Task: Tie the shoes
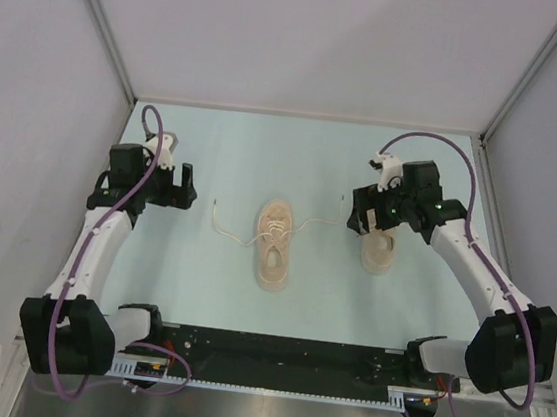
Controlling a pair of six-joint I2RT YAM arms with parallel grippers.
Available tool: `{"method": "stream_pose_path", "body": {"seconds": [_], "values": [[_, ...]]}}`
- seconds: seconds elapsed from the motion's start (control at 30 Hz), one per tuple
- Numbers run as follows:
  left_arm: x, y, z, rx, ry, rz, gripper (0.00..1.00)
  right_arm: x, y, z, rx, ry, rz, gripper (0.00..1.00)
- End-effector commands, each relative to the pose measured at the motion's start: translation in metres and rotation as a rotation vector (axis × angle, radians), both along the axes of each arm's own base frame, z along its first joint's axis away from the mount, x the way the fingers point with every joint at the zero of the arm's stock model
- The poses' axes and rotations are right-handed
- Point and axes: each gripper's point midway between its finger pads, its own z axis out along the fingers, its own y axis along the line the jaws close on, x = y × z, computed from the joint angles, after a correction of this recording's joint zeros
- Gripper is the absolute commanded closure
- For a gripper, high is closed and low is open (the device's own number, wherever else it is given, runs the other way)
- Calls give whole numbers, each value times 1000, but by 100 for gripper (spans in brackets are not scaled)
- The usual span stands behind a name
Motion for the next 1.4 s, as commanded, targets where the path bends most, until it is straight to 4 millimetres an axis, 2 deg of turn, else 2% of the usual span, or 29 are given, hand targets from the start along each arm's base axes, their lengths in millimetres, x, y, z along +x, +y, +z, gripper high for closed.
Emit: {"method": "stream_pose_path", "body": {"seconds": [0.0,0.03,0.1,0.13,0.23,0.27,0.33,0.37,0.43,0.47,0.53,0.57,0.67,0.77,0.8,0.9,1.0,1.17,1.33,1.37], "values": [[7,5,12,4,-22,29,0,12,28,4,-38,-77,75,3],[8,5,13,9,-25,24,1,11,39,0,-47,-72,105,3],[13,7,17,58,-42,57,0,19,48,2,-58,-98,108,2],[14,6,17,92,-50,45,0,22,53,-4,-65,-89,108,2],[15,-10,10,178,-65,4,0,32,67,-3,-43,-100,96,1],[13,-23,0,184,-55,-39,1,36,69,-9,-43,-90,89,1],[15,-33,-8,178,-42,-54,0,39,74,-12,-30,-73,68,0],[14,-42,-22,175,-10,-67,1,45,73,-19,-42,-68,33,1],[17,-54,-31,146,10,-67,0,50,73,-28,-62,-59,-17,0],[15,-65,-43,146,37,-93,0,53,72,-32,-64,-50,-46,0],[20,-73,-51,169,34,-88,0,52,77,-43,-67,-21,-49,0],[18,-82,-63,188,55,-116,0,52,79,-45,-56,-9,-52,0],[21,-91,-81,218,85,-118,0,53,81,-57,-70,17,-63,0],[19,-91,-98,232,133,-94,4,57,77,-66,-101,24,-93,0],[17,-90,-103,218,149,-61,9,57,76,-70,-107,33,-96,0],[12,-87,-109,213,164,-31,14,58,78,-73,-103,40,-102,0],[8,-79,-113,225,175,15,16,59,78,-75,-110,42,-112,0],[-2,-86,-135,188,271,-6,17,65,73,-81,-137,39,-152,1],[8,-90,-141,149,287,2,34,80,65,-81,-173,-5,-218,8],[9,-91,-142,139,295,9,44,82,65,-84,-179,-5,-227,9]]}}
